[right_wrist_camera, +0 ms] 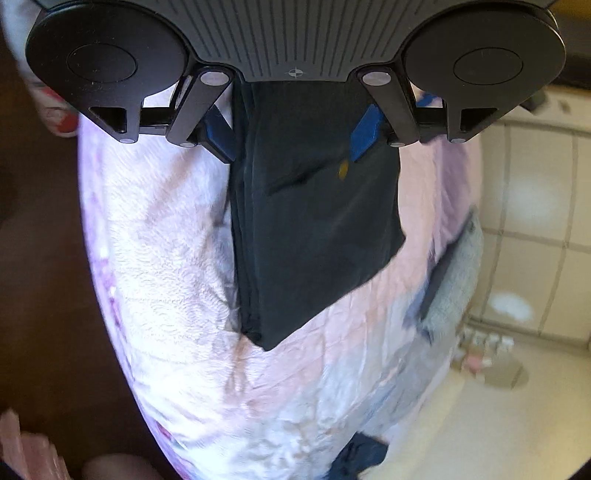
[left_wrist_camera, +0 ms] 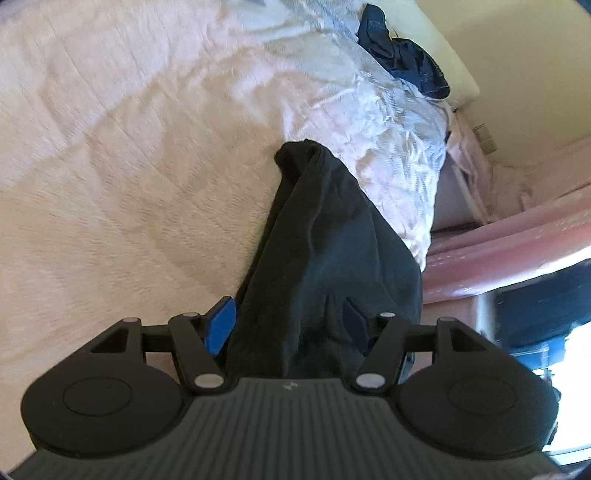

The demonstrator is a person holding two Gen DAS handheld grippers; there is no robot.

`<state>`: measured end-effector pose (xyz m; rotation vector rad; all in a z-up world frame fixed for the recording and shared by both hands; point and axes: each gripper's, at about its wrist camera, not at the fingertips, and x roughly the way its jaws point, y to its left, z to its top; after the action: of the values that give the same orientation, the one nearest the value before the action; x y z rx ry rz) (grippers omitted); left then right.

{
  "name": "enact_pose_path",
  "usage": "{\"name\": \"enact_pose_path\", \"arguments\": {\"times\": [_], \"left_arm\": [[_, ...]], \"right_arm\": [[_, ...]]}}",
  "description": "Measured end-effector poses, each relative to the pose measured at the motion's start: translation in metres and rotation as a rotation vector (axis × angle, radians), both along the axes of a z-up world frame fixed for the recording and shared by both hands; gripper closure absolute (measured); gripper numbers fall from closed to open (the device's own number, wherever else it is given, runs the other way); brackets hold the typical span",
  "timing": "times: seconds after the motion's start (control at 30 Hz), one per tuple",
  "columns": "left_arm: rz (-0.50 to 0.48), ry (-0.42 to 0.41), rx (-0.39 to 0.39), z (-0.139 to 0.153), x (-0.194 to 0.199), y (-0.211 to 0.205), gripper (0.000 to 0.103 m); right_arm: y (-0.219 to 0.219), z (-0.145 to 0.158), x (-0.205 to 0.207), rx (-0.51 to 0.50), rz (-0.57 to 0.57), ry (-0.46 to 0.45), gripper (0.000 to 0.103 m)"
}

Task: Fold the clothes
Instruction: 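Grasp the folded black trousers with both tools and lift them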

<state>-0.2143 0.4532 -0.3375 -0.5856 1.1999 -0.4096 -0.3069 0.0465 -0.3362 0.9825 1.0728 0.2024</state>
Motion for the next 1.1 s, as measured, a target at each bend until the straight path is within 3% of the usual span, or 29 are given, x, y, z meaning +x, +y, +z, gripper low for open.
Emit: {"name": "enact_pose_path", "arguments": {"times": [0.2, 0.3, 0.4, 0.73, 0.8, 0.83, 0.9, 1.1], "left_arm": [[-0.039, 0.007, -0.097, -0.039, 0.022, -0.003, 0.038], [-0.071, 0.011, -0.100, -0.051, 0.030, -0.006, 0.036], [-0.088, 0.028, -0.119, -0.064, 0.036, -0.007, 0.031], [-0.096, 0.053, -0.205, -0.092, 0.048, -0.029, 0.029], [-0.087, 0.058, -0.226, -0.095, 0.048, -0.028, 0.036], [-0.089, 0.050, -0.223, -0.095, 0.047, -0.028, 0.045], [-0.098, 0.024, -0.204, -0.091, 0.045, -0.029, 0.052], [-0.067, -0.054, -0.228, -0.065, 0.020, -0.028, 0.064]], "right_arm": [[-0.007, -0.041, 0.020, 0.084, -0.091, -0.024, 0.031], [-0.005, -0.056, 0.025, 0.084, -0.090, -0.002, 0.031], [-0.003, -0.064, 0.027, 0.103, -0.092, 0.003, 0.031], [0.014, -0.081, 0.041, 0.117, -0.066, 0.018, 0.031], [0.016, -0.083, 0.044, 0.119, -0.054, 0.017, 0.031], [0.018, -0.084, 0.045, 0.118, -0.046, 0.015, 0.038], [0.019, -0.082, 0.046, 0.112, -0.022, 0.001, 0.053], [0.016, -0.054, 0.039, 0.120, 0.042, -0.051, 0.062]]}}
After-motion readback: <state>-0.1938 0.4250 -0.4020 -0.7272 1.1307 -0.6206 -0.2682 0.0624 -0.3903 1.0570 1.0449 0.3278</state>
